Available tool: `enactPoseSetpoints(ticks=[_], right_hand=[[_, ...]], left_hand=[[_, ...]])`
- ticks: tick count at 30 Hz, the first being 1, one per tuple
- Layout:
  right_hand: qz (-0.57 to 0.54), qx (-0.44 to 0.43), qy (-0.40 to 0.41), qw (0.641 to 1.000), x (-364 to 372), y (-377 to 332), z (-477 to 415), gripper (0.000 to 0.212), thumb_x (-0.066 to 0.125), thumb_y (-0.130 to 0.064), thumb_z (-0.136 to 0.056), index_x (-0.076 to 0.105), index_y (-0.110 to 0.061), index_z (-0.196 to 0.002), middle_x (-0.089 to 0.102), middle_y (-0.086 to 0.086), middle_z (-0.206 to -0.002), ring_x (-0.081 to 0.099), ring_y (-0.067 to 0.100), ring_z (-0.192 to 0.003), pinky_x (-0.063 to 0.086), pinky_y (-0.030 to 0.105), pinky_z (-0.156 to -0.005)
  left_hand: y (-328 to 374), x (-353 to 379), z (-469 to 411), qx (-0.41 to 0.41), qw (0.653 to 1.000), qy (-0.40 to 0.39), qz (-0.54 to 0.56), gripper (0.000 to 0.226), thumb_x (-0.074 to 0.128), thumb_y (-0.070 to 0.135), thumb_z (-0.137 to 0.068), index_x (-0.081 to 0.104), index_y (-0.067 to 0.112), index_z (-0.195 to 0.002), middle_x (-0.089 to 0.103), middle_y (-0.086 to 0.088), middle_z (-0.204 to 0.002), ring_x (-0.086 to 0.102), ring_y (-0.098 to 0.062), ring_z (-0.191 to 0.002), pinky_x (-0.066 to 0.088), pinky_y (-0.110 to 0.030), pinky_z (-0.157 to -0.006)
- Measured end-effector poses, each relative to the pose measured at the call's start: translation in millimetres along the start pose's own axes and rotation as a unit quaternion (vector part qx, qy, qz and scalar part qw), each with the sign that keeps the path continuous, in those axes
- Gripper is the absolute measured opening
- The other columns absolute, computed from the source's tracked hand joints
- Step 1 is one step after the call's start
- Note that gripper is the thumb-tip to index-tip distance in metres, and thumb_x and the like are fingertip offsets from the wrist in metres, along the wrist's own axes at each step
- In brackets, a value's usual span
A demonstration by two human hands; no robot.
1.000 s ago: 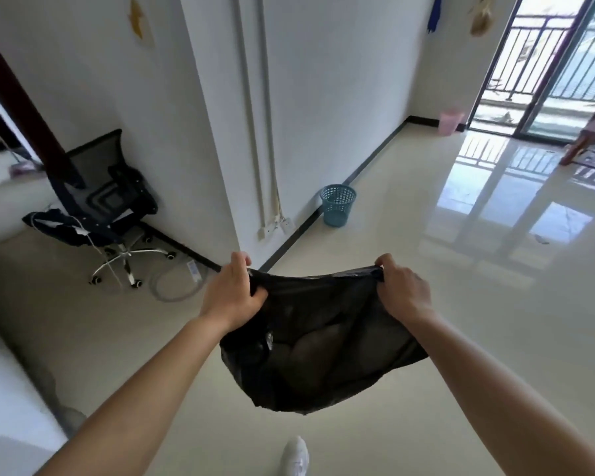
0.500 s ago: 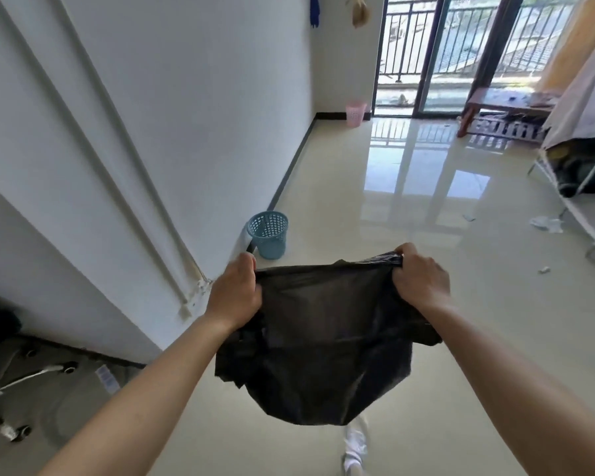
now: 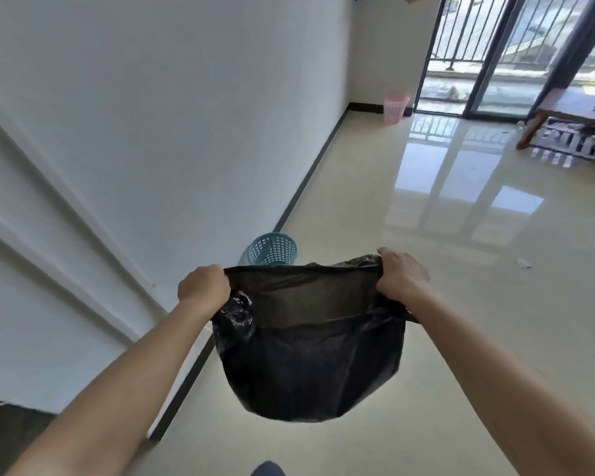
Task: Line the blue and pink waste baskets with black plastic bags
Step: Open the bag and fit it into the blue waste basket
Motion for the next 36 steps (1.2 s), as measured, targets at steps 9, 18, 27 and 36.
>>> enactPoseSetpoints(ticks=[9,18,27,36], right_hand=[[-0.032,-0.025,0.021,0.999,-4.5,-87.9,-253.2,0.017,0.055,-0.009,-0.073,0.052,-0.013,-0.089,0.056,0.009,-0.086,0.056,0.032,-0.084,0.039,0.034,-0.063],[-0.078,-0.049,0.026,0.995,-19.3,-162.0,-464.2,0.057,0.045,-0.006,-0.085,0.042,-0.02,-0.14,0.057,0.011,-0.129,0.054,0.033,-0.114,0.042,0.038,-0.083],[-0.101,-0.153,-0.099,0.978,89.4,-196.9,-668.2,0.069,0.042,0.006,-0.08,0.037,-0.014,-0.147,0.04,0.005,-0.142,0.054,0.033,-0.111,0.043,0.037,-0.091],[-0.119,-0.265,-0.197,0.936,216.3,-239.7,-771.0,0.063,0.066,-0.024,-0.08,0.045,-0.027,-0.139,0.044,-0.004,-0.135,0.057,0.024,-0.107,0.047,0.032,-0.079]], left_hand=[[18.5,15.5,-226.6,-0.034,0.948,0.006,0.316,0.023,0.048,0.006,-0.088,0.06,0.01,-0.107,0.067,-0.012,-0.102,0.062,-0.03,-0.089,0.053,-0.037,-0.078],[36.3,8.1,-425.9,-0.084,0.911,0.016,0.404,0.055,0.045,-0.014,-0.077,0.051,0.011,-0.126,0.06,-0.011,-0.123,0.055,-0.027,-0.109,0.043,-0.027,-0.084],[47.1,120.3,-519.5,-0.341,0.849,0.06,0.4,0.036,0.042,-0.009,-0.08,0.056,0.009,-0.108,0.057,-0.009,-0.107,0.053,-0.021,-0.093,0.044,-0.03,-0.078],[74.2,238.8,-523.4,-0.512,0.787,0.055,0.341,0.014,0.064,0.021,-0.083,0.052,0.017,-0.09,0.053,0.002,-0.087,0.053,-0.023,-0.081,0.042,-0.034,-0.068]])
Point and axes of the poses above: each hand's wrist, its own z-axis away from the middle knuckle, its own x-axis out of the palm, y = z × x, the point moved 9 cm from there along -z, towards the middle knuckle
